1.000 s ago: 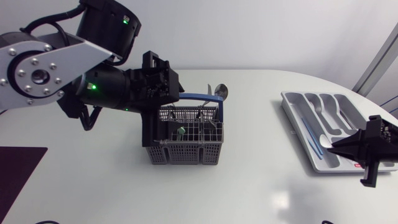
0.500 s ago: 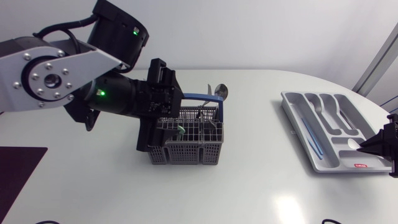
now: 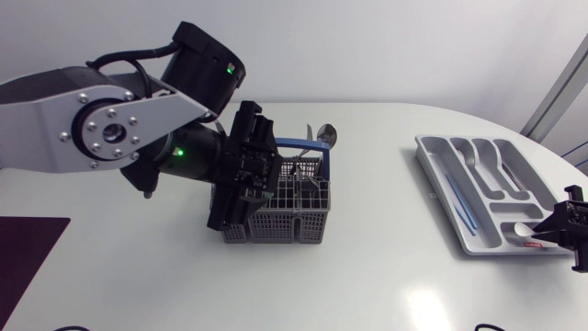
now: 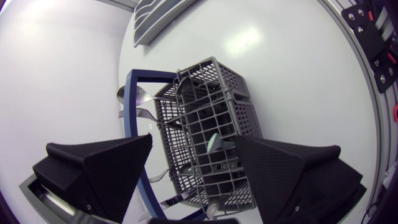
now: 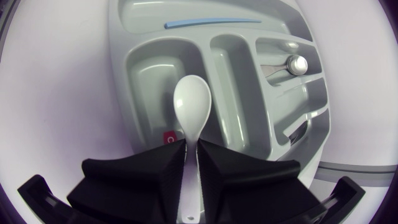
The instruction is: Sort the cutlery from the basket into the organizer compartments.
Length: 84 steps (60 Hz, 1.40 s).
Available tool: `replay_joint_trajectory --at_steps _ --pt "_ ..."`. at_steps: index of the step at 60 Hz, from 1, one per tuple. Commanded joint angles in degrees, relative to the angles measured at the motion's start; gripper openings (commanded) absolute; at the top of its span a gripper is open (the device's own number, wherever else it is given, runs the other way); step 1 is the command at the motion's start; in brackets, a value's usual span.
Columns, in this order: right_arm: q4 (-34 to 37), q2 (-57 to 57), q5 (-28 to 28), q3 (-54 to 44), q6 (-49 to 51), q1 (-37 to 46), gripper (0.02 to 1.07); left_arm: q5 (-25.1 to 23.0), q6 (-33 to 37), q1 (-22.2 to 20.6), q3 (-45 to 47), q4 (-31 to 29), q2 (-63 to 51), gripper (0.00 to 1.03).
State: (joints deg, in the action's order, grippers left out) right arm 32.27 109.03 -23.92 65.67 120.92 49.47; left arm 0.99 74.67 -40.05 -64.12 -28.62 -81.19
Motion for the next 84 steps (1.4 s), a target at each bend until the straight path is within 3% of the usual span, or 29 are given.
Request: replay_joint_trajectory --at_steps 1,11,26,29,33,48,62,69,76,84 --pt "-1.5 0.6 0.7 -1.2 2.1 0.3 0.52 0.6 2.1 -0.8 0.1 -0.5 -1.0 0.92" --pt "-1.8 -2.2 -0.5 -2.7 2.0 0.6 0.60 2.3 3.4 -1.5 1.4 -0.4 -0.6 0.91" --pt "0.8 -12.8 -6.9 -9.0 1.9 0.9 0.67 4.5 4.0 -2.8 2.4 -0.4 0.2 0.62" --pt "1.3 -15.2 -8.4 -11.1 1.8 0.8 0.76 5.0 3.7 -3.3 2.5 -0.4 0.4 0.60" --pt "3.0 -18.1 -10.4 -13.1 1.2 0.3 1.01 5.3 3.6 -3.7 2.8 -0.4 0.6 0.60" --pt "8.8 -27.9 -18.4 -19.0 -4.0 -4.1 1.02 7.7 3.9 -4.2 3.6 -0.5 0.1 0.47" --pt "8.0 -42.0 -25.4 -27.3 -22.4 -15.5 1.02 8.4 3.9 -4.1 4.0 -0.6 -1.1 0.42" --pt "2.0 -48.9 -25.7 -31.4 -38.7 -24.6 1.02 8.7 3.8 -4.0 4.1 -0.7 -1.8 0.42" --pt "-5.3 -54.9 -24.0 -36.4 -52.6 -34.6 1.02 9.1 3.6 -3.8 3.7 -0.9 -2.7 0.42" --pt "-14.4 -60.8 -16.8 -39.7 -69.0 -47.3 1.02 9.2 3.1 -3.5 3.0 -1.3 -4.2 0.42"
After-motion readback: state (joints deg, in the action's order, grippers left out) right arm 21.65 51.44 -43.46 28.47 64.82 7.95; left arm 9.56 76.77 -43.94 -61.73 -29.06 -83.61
